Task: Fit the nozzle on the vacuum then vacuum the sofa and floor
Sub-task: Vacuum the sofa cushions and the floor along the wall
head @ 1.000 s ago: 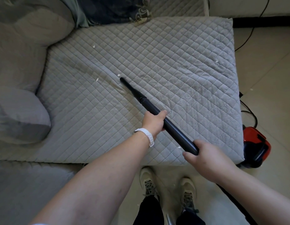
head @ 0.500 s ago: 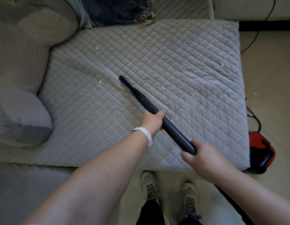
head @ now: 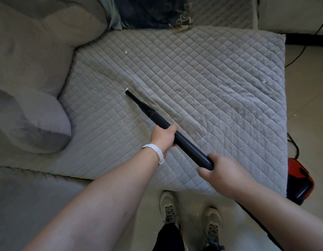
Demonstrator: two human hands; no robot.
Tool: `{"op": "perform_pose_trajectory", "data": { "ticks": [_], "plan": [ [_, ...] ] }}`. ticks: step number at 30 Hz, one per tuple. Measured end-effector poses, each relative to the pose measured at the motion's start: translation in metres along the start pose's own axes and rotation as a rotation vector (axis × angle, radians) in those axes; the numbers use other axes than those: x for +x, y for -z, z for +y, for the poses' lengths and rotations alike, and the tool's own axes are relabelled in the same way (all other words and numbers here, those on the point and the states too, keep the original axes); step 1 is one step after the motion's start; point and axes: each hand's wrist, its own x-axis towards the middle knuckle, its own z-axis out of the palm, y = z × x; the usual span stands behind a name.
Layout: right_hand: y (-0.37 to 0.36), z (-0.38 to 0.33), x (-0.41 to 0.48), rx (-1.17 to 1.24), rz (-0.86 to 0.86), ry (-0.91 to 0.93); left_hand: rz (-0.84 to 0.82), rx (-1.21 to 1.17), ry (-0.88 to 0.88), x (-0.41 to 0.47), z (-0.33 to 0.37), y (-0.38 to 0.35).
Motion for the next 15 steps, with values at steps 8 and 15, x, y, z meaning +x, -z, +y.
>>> {"op": "perform_pose_trajectory", "data": {
  "ticks": [8,15],
  "plan": [
    [-0.015,-0.009,0.01,-0.027,0.025,-0.014,0.017,-0.005,-0.018,0.013,-0.001,0.007],
    [-0.014,-0.016,0.014,-0.005,0.035,-0.038,0.002,0.01,-0.028,0.022,0.003,0.01]
  ]
}}
